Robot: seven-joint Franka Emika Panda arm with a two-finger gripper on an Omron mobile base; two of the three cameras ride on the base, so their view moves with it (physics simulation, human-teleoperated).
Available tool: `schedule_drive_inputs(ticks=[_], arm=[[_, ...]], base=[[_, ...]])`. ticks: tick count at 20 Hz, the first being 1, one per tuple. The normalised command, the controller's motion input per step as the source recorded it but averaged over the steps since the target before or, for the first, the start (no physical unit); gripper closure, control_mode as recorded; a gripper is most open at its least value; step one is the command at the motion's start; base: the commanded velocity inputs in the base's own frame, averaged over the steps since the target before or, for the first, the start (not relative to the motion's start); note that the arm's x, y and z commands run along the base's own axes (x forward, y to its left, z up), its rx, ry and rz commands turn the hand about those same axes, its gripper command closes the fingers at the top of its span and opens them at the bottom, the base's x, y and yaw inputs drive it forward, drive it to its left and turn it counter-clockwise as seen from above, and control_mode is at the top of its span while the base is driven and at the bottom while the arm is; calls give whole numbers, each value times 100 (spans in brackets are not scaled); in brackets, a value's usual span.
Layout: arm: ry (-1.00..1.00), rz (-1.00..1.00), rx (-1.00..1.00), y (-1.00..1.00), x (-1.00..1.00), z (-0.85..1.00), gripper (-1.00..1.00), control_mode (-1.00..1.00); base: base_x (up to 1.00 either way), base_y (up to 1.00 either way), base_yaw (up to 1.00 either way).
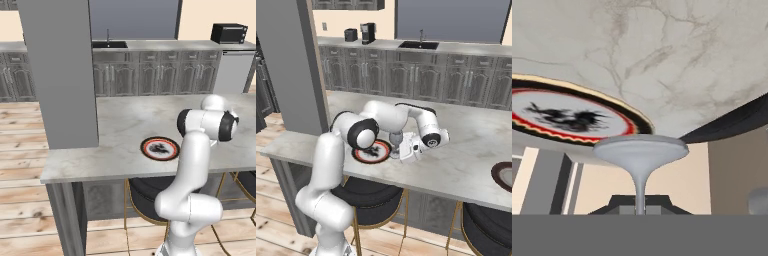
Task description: Retrieve the wine glasses from the counter and place one next to each plate.
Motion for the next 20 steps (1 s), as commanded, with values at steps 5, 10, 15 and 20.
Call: schedule_drive_inputs(ticks=[5,10,15,20], arm=[[0,1,0,-16,15,-15,100,-100],[0,1,0,-9,12,-17,100,-100],[1,0,0,0,25,-19,100,-100],[1,0,0,0,25,-17,100,-100]], base=[[0,0,0],[0,0,0],[0,0,0],[0,0,0]])
